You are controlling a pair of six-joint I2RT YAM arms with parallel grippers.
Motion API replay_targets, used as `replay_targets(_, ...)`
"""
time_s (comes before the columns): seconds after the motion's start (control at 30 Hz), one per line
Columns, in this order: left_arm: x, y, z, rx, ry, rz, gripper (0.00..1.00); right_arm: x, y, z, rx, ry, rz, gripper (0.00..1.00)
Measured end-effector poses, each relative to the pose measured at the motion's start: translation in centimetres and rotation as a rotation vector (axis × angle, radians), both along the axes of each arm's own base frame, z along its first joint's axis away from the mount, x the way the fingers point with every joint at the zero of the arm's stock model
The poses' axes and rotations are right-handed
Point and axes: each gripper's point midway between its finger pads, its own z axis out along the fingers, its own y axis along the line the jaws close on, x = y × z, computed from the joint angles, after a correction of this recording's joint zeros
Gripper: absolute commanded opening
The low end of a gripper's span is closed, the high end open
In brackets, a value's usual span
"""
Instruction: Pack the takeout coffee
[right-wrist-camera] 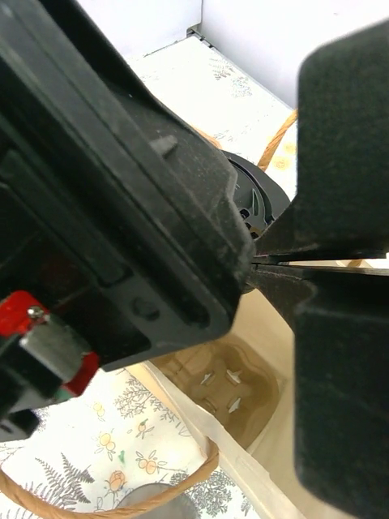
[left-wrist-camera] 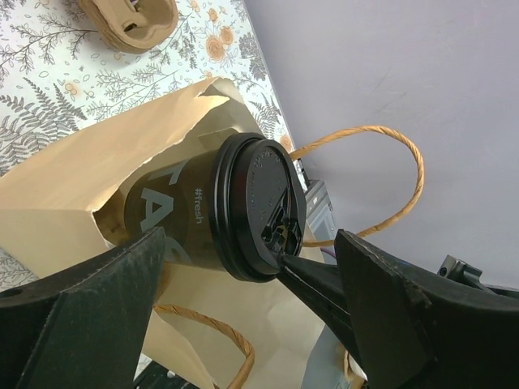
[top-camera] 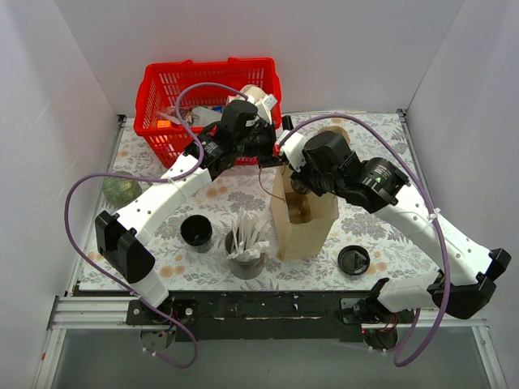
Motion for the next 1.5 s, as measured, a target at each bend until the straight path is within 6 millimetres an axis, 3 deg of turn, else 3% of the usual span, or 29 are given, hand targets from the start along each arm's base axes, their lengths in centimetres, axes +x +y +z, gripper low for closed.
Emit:
replay_targets(0.13, 0.1, 0.0, 0.1, 0.0, -0.011, -0.001, 0.98, -0.2, -0.4, -0.2, -0.021, -0.009, 0.017, 0.01)
replay_targets(0.4, -0.1, 0.0, 2.2, -0.037, -0.091, -0.025, 0.98, -0.5, -0.7, -0.3, -0.071, -0.06, 0.119, 0.01)
replay_targets(0.67, -0.4, 1.3, 5.2, -0.059, -0.208, -0.012, 0.98, -0.1, 1.2, 0.1, -0.103, -0.155, 0.253, 0.01)
replay_targets(0.8, -0.2, 2.7, 5.5, -0.033, -0.245, 0.05, 0.98, -0.3, 1.6, -0.6, -0.138, -0.16, 0.323, 0.01)
replay_targets(1.1, -2.0, 8.1, 7.8, -0.026, -0.328, 0.22, 0.98, -0.5, 1.3, -4.8, -0.276, -0.073, 0.387, 0.01)
replay_targets(1.23, -2.2, 9.8, 6.4, 0.0, -0.32, 0.286, 0.98, -0.7, 1.2, -6.5, -0.31, -0.059, 0.431, 0.01)
replay_targets(1.37, -2.1, 10.6, 3.5, 0.044, -0.271, 0.326, 0.98, -0.8, 1.2, -8.1, -0.34, -0.061, 0.471, 0.01)
replay_targets(1.5, -1.8, 11.3, 1.7, 0.09, -0.232, 0.358, 0.98, -0.5, 1.7, -8.3, -0.337, -0.083, 0.491, 0.01)
